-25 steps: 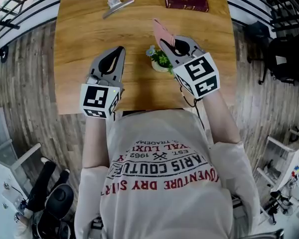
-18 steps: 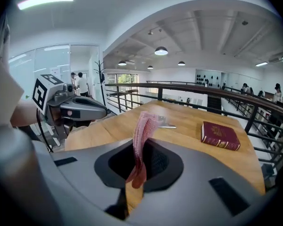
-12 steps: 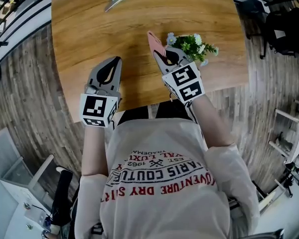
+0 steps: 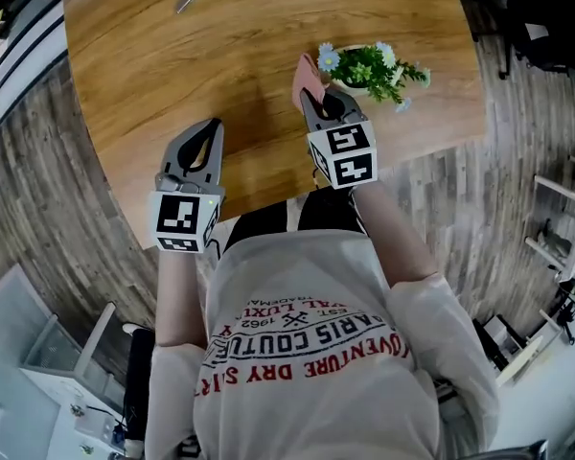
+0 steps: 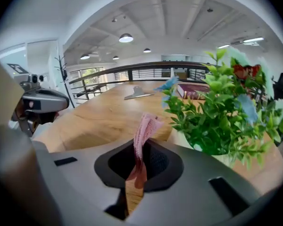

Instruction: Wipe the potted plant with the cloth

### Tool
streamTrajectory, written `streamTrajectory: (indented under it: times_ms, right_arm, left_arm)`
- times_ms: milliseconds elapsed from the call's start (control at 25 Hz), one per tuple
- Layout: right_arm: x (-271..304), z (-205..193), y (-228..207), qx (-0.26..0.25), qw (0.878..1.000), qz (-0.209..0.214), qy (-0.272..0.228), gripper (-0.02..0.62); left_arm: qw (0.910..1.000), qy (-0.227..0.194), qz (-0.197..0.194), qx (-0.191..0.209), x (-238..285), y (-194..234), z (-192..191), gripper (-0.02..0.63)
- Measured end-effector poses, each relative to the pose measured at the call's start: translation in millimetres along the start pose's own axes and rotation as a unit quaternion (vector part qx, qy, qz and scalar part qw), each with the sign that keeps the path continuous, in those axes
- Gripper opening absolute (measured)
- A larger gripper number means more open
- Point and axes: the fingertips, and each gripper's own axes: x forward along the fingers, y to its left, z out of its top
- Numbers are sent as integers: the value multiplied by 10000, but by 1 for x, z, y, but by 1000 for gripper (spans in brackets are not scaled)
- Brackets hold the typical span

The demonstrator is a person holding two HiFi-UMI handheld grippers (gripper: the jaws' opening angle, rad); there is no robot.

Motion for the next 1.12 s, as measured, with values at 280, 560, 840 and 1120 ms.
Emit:
streamTrajectory:
  times_ms: [280,560,840,1120]
  right_arm:
    - [5,-6,-23,1098,9916,-604,-309,40]
    - [0,-15,-28,1840,9806,-598,-303,40]
    - [-7,-33,-37,2542,9654,-545,-213,40]
    - [-19,-50,-50,2707,9609,-567,-157,41]
  left_arm:
    - [9998,45,-128,114,8,-5,-3,15]
    - [9999,15,-107,79,8,-2,0,15]
    - [9997,56,-225,58,13,-14,-6,15]
    - [9991,98,-387,113,22,-27,-8,15]
